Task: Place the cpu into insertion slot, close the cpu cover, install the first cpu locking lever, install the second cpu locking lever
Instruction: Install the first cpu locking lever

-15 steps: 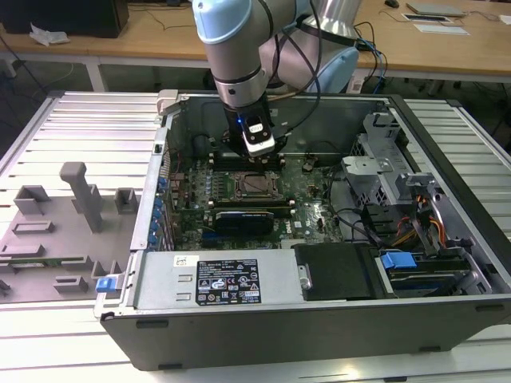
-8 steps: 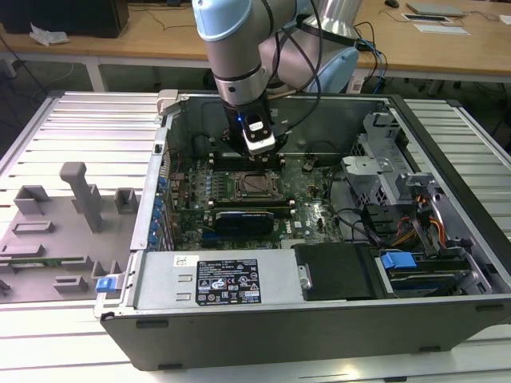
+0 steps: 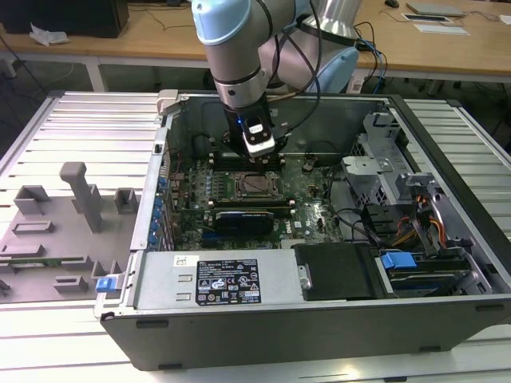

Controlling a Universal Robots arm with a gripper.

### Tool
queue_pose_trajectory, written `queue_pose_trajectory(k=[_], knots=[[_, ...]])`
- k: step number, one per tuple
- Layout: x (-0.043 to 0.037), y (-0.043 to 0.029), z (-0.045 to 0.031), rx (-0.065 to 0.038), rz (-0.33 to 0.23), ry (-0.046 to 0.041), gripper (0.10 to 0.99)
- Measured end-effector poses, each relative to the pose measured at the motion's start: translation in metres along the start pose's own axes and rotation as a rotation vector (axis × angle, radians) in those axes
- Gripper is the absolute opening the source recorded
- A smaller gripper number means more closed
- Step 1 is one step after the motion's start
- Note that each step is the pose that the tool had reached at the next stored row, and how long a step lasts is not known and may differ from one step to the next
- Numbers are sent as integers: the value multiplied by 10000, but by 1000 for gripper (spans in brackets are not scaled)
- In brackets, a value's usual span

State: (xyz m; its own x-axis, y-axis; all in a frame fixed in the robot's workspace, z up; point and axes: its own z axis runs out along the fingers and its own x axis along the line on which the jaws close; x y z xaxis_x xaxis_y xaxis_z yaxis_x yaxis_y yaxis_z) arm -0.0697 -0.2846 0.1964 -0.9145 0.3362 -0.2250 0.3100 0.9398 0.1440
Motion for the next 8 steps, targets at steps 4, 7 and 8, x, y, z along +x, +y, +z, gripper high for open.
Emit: queue_pose_trajectory(k=[4,7,8], knots=[[-8,-17,2,-12,4,2,106],[-14,-32,0,-123,35,41,106],[-15,-34,0,-256,73,86,106]])
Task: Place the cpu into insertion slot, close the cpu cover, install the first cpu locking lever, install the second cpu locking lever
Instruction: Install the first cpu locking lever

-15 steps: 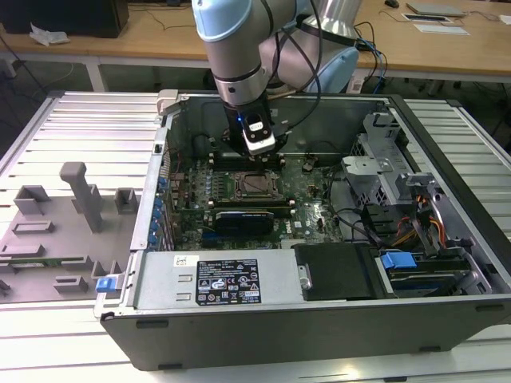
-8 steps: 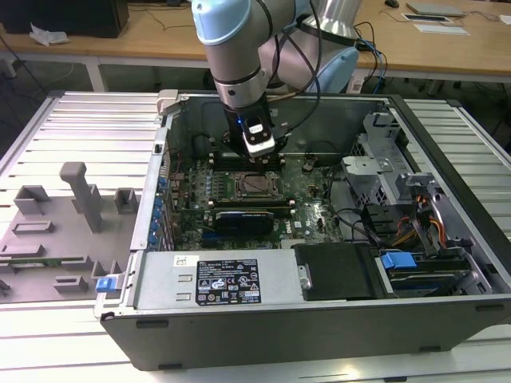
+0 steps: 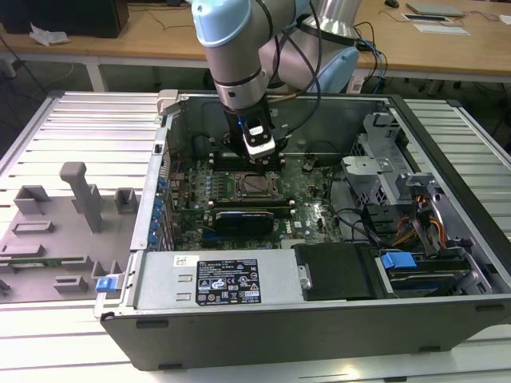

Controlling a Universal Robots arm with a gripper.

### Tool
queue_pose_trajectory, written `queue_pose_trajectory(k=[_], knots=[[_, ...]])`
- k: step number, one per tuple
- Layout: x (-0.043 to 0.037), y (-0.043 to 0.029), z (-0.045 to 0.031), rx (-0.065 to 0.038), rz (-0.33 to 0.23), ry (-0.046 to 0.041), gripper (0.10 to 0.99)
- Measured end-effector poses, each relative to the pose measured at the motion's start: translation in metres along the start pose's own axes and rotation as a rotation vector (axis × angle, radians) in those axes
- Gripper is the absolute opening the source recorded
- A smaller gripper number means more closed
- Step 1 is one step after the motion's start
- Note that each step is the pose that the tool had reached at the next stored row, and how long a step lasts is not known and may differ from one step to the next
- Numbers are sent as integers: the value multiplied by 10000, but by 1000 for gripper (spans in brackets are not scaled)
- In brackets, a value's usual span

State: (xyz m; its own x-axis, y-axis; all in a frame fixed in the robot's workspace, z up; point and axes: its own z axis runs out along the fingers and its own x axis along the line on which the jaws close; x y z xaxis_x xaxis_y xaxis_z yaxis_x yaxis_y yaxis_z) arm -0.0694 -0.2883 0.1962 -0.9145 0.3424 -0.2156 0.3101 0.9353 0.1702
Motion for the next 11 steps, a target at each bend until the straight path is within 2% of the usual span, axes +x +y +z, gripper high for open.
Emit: queue_pose_trajectory(k=[1,3,6,10,11], knots=[[-2,2,-9,-34,9,9,106],[-17,13,-74,-10,2,3,106],[-31,24,-134,2,-1,-2,106],[-31,24,-136,3,-1,-1,106],[-31,24,-136,32,0,39,106]])
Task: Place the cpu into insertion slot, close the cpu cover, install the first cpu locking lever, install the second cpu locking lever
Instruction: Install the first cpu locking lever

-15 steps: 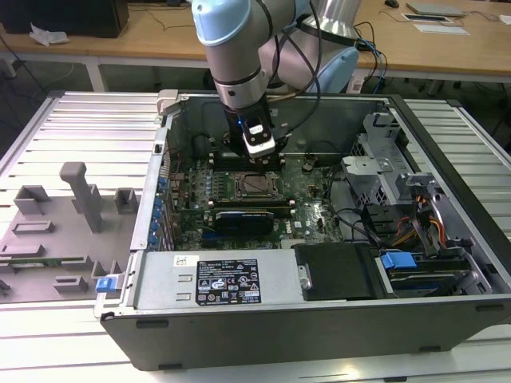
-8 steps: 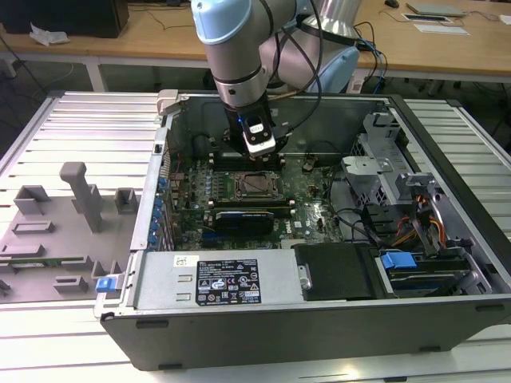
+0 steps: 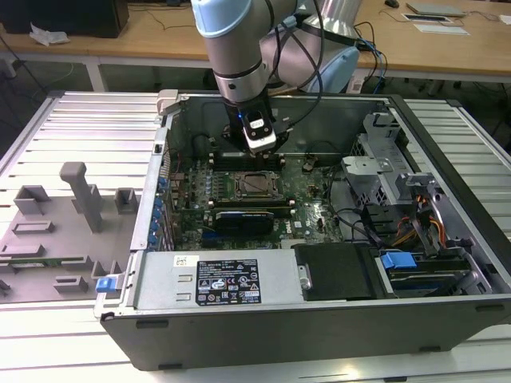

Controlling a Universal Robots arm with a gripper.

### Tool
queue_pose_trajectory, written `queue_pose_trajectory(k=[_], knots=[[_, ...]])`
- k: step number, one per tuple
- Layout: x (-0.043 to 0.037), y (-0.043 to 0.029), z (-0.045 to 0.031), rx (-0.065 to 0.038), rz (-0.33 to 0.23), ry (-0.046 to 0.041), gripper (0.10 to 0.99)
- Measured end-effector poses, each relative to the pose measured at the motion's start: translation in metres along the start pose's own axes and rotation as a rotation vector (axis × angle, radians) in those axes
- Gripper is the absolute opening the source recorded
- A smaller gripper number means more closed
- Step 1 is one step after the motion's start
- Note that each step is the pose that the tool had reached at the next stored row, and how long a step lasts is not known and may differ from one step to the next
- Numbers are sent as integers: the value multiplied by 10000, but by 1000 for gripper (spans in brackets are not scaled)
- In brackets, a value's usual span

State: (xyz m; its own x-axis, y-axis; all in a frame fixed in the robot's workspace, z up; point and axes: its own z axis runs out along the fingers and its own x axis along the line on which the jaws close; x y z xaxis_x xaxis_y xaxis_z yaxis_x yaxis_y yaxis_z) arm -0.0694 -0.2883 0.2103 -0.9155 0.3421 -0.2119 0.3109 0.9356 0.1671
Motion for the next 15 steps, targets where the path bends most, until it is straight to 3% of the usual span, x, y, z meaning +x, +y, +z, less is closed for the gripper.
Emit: queue_pose_trajectory(k=[1,2,3,7,9,11,13,15], knots=[[-12,4,6,173,16,314,106],[-23,8,11,315,27,563,106],[-27,9,13,388,33,681,106],[-28,10,13,451,27,707,106],[-29,9,12,721,-38,613,106],[-31,5,10,1147,-143,465,106],[-37,-8,6,1469,-220,355,106],[-42,-24,4,1527,-233,336,106]])
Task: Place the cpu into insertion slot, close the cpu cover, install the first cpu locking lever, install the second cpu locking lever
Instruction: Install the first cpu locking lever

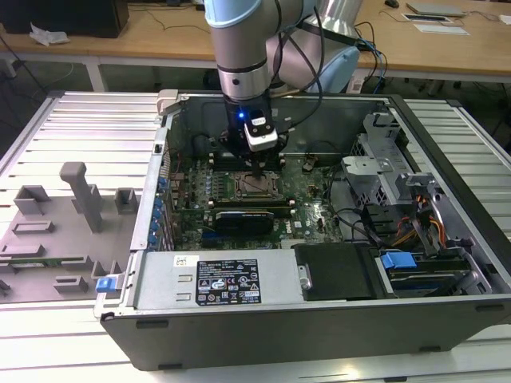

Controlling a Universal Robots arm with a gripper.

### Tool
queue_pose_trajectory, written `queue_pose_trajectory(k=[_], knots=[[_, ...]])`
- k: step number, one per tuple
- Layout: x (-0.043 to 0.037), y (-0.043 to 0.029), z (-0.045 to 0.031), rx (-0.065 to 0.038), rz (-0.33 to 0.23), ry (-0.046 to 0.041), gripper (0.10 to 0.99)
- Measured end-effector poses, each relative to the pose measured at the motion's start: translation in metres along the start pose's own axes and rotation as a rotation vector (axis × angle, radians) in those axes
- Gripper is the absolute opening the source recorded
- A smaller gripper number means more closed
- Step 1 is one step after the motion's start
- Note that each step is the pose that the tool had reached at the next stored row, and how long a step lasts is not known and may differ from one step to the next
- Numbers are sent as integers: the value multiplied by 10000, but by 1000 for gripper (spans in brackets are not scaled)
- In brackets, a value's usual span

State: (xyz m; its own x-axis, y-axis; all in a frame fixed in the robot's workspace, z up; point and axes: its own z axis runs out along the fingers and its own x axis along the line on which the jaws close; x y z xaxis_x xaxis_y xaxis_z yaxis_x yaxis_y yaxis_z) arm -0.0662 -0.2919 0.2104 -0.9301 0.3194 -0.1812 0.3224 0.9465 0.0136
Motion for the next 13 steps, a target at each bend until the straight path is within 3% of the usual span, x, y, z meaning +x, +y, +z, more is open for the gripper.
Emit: queue_pose_trajectory(k=[11,13], knots=[[-65,-194,10,21,-4,-8,106],[-68,-202,10,-7,-198,-7,106]])
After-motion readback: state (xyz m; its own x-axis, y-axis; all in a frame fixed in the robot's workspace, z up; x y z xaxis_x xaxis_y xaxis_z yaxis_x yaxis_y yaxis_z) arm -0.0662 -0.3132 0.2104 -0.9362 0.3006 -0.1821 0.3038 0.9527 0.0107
